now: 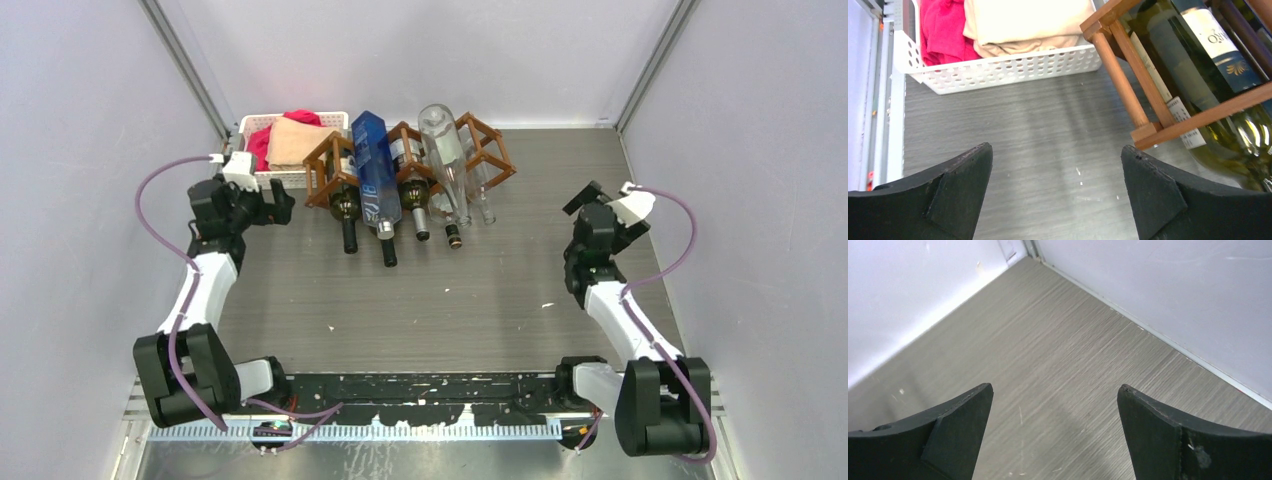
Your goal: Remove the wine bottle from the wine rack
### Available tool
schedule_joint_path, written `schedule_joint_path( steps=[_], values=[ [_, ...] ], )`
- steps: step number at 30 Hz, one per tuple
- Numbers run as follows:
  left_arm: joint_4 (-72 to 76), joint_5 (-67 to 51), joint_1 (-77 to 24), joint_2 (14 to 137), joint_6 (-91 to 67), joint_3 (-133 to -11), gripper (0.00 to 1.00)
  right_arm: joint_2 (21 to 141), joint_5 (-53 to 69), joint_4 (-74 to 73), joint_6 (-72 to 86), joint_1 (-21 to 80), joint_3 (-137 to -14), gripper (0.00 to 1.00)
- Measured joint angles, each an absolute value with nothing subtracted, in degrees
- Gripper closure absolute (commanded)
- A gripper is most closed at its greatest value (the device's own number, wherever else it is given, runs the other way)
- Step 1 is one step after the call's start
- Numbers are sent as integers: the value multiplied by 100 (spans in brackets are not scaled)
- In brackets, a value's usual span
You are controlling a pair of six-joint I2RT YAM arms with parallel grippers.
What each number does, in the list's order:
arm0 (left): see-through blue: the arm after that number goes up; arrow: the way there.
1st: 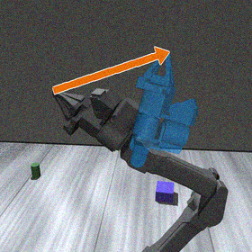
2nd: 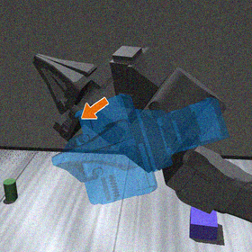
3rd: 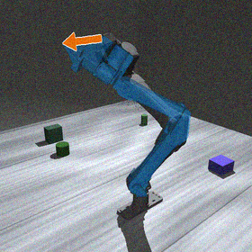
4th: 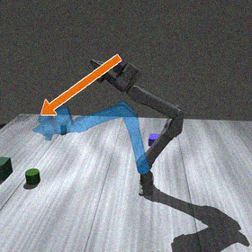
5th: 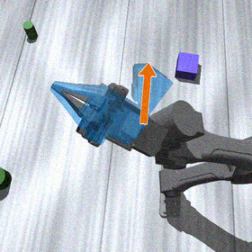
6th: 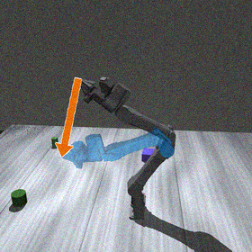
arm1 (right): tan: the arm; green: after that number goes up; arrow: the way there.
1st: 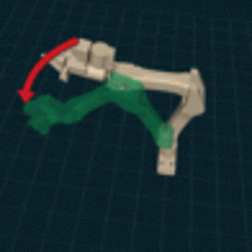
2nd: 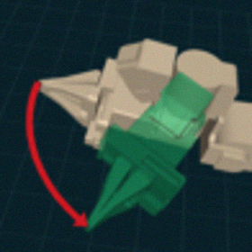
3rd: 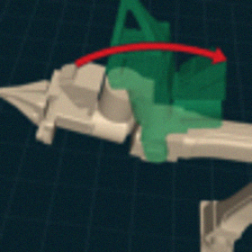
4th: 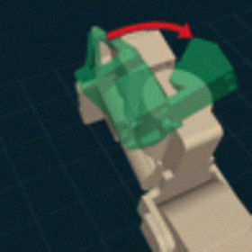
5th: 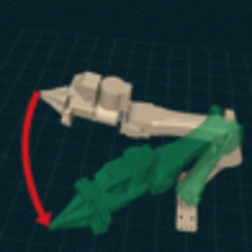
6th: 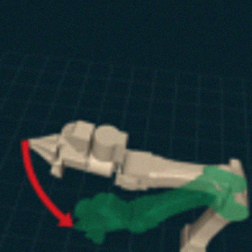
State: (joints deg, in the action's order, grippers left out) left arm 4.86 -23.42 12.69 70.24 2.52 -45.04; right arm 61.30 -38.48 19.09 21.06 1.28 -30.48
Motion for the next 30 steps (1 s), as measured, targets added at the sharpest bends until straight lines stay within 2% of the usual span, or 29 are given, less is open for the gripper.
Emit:
schedule_joint_path(
  steps=[5,13,16,20,25,30],
  values=[
    [-928,-2637,1461,6934,386,-5430,0,6281,-3948,5,2862,99,-4383,0],
    [-2482,-2991,1592,6923,471,-6740,1,6687,-2373,-2193,3214,228,-6326,0],
    [-2788,-3216,1592,6919,384,-6987,1,7153,-2187,-3002,3236,888,-7568,0],
    [-3142,-3516,1592,6919,244,-7170,1,7771,-1992,-3686,3319,2338,-8969,0],
    [-3511,-3743,1592,6921,176,-7365,2,8514,-1612,-4176,3579,3533,-9867,0],
    [-3811,-3785,1590,6921,231,-7494,3,9614,-1319,-4375,3767,4254,-10473,0]
  ],
)
